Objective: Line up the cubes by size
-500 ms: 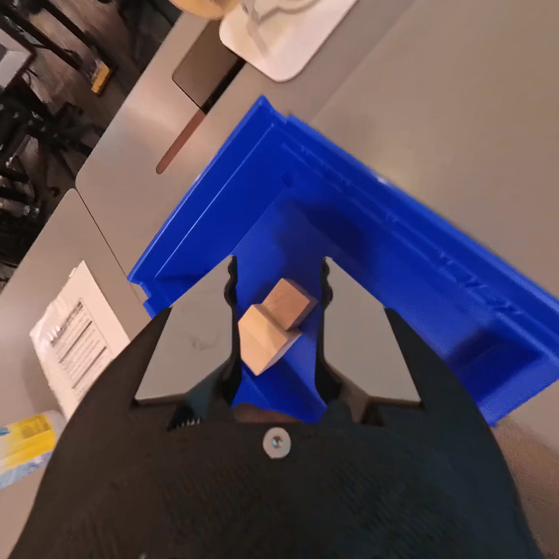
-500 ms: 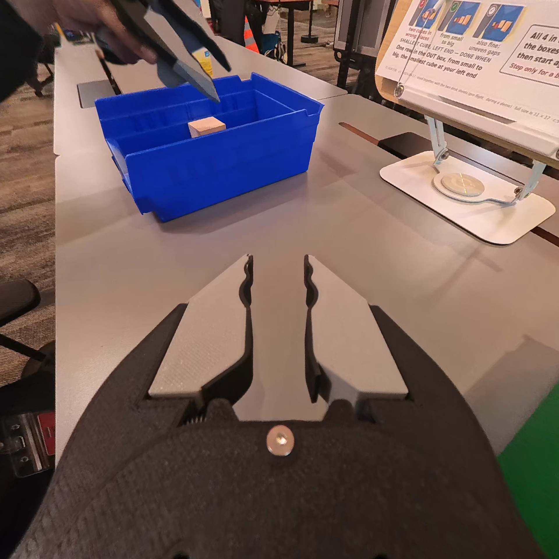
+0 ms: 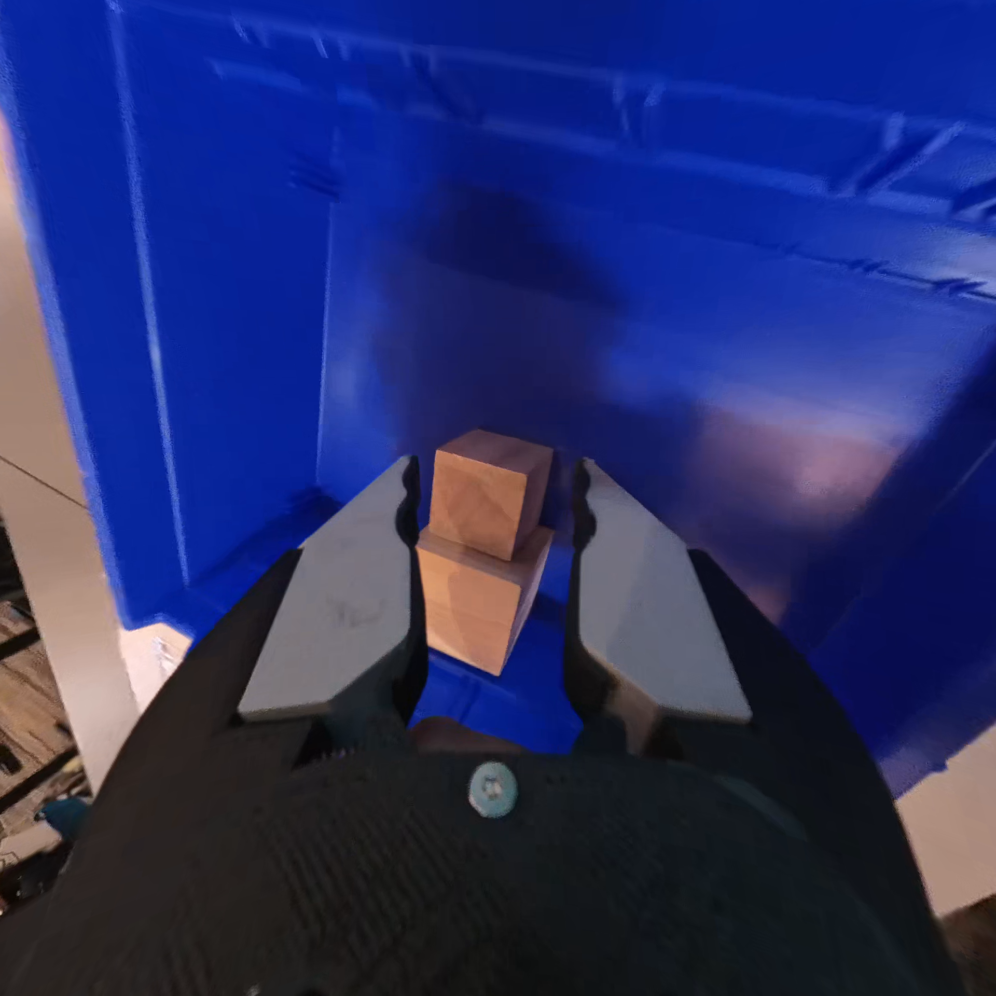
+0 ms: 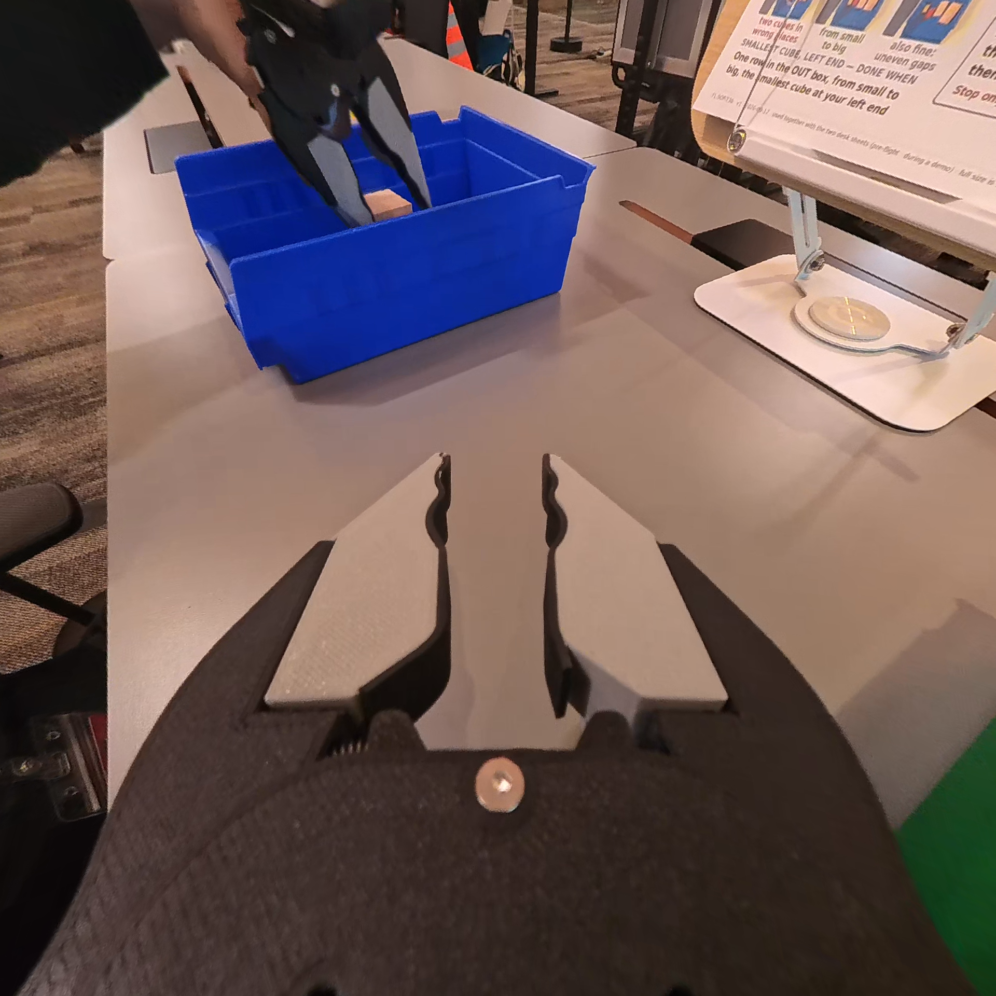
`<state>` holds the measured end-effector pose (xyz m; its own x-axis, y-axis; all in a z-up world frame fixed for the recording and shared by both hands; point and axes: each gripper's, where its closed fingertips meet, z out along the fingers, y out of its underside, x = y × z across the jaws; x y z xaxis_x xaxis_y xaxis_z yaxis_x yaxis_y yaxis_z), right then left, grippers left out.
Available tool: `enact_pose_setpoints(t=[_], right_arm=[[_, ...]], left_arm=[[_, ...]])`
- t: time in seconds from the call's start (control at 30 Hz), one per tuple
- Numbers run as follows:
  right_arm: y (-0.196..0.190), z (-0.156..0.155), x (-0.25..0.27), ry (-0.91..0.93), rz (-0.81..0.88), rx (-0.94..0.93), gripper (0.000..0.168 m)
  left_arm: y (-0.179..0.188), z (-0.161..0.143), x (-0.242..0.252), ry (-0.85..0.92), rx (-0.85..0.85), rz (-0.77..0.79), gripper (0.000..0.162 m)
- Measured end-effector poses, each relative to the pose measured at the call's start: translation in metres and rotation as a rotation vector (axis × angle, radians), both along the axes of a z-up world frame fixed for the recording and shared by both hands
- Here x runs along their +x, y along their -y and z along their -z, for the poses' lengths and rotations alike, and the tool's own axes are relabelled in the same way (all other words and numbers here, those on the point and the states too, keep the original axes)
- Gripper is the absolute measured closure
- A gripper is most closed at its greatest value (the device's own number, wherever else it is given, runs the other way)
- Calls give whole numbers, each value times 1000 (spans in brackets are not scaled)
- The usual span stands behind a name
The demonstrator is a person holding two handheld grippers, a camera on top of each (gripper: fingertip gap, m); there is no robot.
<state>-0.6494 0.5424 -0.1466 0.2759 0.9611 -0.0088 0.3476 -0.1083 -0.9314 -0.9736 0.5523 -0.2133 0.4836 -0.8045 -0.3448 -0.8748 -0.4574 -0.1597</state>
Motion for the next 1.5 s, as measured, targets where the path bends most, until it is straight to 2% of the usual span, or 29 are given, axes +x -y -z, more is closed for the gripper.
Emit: enact_pose_setpoints(t=[0.1, 0.2, 0.23, 0.3, 0.37, 0.47, 0.57, 0.7, 0.8, 0.93, 1.13, 1.23, 1.5], right_arm=[[0, 0, 0, -4, -5, -13, 137], [1, -2, 0, -21, -13, -28, 138], [1, -3, 1, -23, -14, -30, 138], [2, -3, 1, -25, -15, -30, 138], [2, -3, 1, -27, -19, -36, 138], [4, -4, 0, -33, -27, -48, 138], [4, -4, 1, -39, -27, -64, 138], [6, -9, 0, -79, -48, -93, 135], [10, -14, 0, -127, -79, -142, 133], [27, -24, -2, -205, -205, -252, 128], [67, -52, 1, -359, -490, -468, 125], [84, -57, 2, -369, -587, -517, 124], [105, -65, 3, -394, -705, -596, 110]], left_arm=[[2, 17, -9, -38, -68, -42, 103], [-4, 27, -15, -81, -51, -42, 105], [-7, 27, -14, -85, -38, -34, 111], [-9, 25, -12, -81, -37, -36, 112], [-16, 15, -9, -89, 38, -23, 115], [-35, -25, 4, -23, 282, -40, 115], [-41, -84, 22, 110, 586, -110, 115], [-8, -149, 64, 315, 869, -163, 115], [32, -174, 114, 477, 973, -106, 116], [71, -180, 179, 589, 1030, 32, 116], [100, -174, 245, 700, 1040, 211, 116], [105, -178, 263, 634, 1059, 247, 116], [122, -160, 307, 698, 951, 439, 116]])
